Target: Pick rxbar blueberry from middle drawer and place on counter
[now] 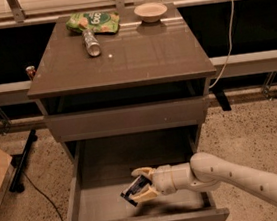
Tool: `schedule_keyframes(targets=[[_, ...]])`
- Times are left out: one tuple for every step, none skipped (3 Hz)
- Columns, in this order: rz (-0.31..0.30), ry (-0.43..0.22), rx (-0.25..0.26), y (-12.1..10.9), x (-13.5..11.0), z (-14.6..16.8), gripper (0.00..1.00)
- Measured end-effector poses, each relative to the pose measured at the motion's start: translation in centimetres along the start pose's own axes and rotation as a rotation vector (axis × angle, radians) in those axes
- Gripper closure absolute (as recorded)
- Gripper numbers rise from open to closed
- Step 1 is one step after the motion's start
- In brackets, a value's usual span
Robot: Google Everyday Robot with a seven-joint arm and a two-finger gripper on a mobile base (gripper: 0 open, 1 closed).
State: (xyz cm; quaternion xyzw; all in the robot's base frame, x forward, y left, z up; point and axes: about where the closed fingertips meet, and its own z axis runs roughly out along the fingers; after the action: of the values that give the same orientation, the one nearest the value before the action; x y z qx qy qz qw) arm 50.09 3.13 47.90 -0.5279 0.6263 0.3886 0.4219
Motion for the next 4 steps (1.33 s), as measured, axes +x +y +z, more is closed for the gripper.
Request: schedule_keyframes(targets=[[0.038, 0.031, 0.06, 2.4, -3.7, -4.9, 1.0], [0.051, 0.077, 0.122, 3.3, -8.0, -10.2, 1.0], [0.021, 0.129, 0.188, 2.7, -12.8, -15.4, 1.0], [-0.028, 0.2, 0.24, 1.0, -18.3, -19.8, 1.0]])
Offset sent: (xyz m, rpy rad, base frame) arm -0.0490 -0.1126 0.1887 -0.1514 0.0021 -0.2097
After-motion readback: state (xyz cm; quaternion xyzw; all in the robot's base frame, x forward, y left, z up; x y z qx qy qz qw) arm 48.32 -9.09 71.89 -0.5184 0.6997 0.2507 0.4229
